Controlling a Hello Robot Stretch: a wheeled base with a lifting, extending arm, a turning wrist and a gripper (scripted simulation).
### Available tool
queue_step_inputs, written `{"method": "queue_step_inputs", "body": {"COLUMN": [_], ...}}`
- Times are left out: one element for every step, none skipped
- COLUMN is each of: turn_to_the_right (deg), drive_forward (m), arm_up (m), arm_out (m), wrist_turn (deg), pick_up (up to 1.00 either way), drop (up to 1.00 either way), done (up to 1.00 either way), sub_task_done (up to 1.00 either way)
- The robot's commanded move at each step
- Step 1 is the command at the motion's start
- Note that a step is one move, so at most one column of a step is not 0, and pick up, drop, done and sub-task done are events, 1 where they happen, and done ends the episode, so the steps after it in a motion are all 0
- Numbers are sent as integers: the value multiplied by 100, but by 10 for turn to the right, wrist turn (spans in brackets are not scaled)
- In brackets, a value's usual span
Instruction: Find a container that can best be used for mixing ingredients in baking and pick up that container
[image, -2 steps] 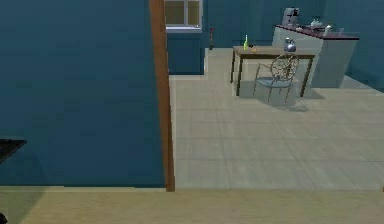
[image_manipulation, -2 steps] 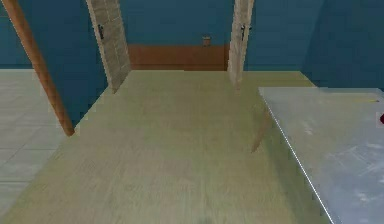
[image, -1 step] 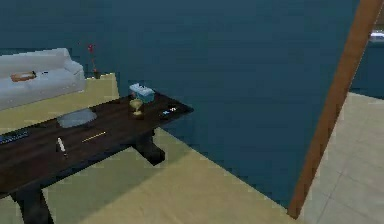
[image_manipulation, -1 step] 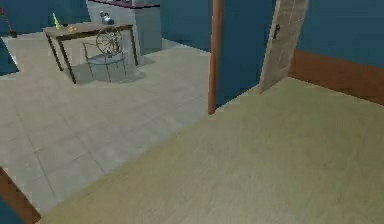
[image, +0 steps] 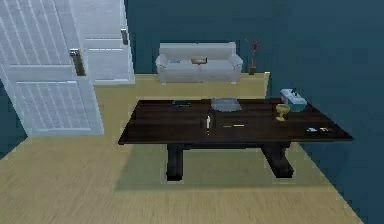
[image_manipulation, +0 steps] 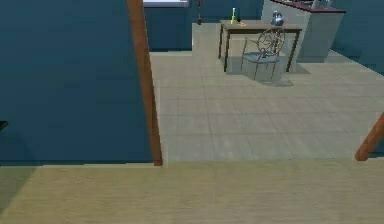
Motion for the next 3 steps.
{"method": "queue_step_inputs", "body": {"turn_to_the_right": [0,-330,0], "drive_forward": [40,0,35], "arm_up": [0,0,0], "arm_out": [0,0,0], "wrist_turn": [0,0,0], "pick_up": [0,0,0], "drop": [0,0,0], "done": [0,0,0], "sub_task_done": [0,0,0]}}
